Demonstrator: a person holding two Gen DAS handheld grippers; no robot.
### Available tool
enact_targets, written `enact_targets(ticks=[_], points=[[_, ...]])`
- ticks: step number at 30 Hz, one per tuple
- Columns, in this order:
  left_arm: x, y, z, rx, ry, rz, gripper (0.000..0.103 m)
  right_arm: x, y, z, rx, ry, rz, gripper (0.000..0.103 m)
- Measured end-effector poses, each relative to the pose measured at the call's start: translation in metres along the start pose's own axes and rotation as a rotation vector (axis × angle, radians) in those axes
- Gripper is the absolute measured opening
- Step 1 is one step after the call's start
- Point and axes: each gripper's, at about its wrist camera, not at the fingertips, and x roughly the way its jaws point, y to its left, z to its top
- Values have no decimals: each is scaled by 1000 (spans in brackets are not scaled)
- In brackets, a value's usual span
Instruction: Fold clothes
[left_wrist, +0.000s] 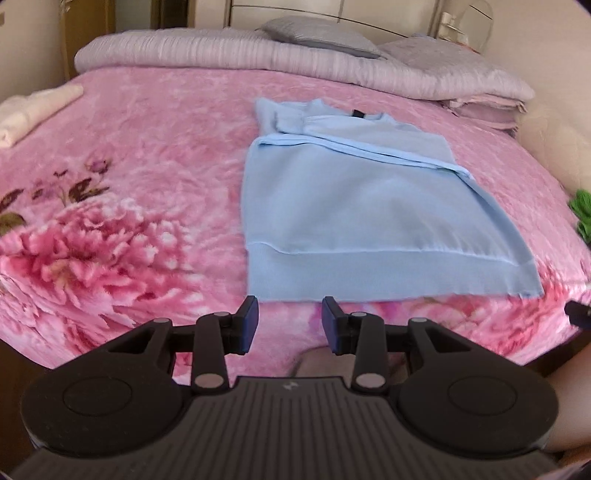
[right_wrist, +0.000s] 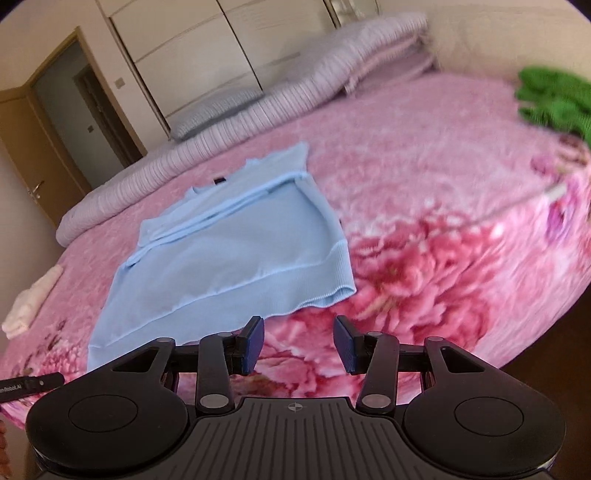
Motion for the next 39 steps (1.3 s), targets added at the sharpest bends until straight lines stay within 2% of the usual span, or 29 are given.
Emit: enact_targets(ticks=[5,10,13,17,21,24,27,33,39], points=[[29,25,16,-132,48,-50,33,32,-15,16,30,72,-7,46],[59,44,26,-246,91,-80,34,52,-31,37,93,84,21,46],[74,53,29,-301,97,-81,34,66,-45,51,151,96,49,46],[90,68,32,-395,101,-118,34,84,-66,64,223,122,67,46],[99,77,33,-461,83,-178,41,104,-80,68,267,168,112,46],[103,79,35,-475,73,-240,40,118,-85,70,273,204,168,46],[110,77,37,-456,88,-266,38,127,-86,73,276,223,226,43],[111,84,33,-432,100,-327,36,135,-104,72,333,258,304,27],[116,87,31,-440,116,-350,37,136,-120,65,406,257,372,27]])
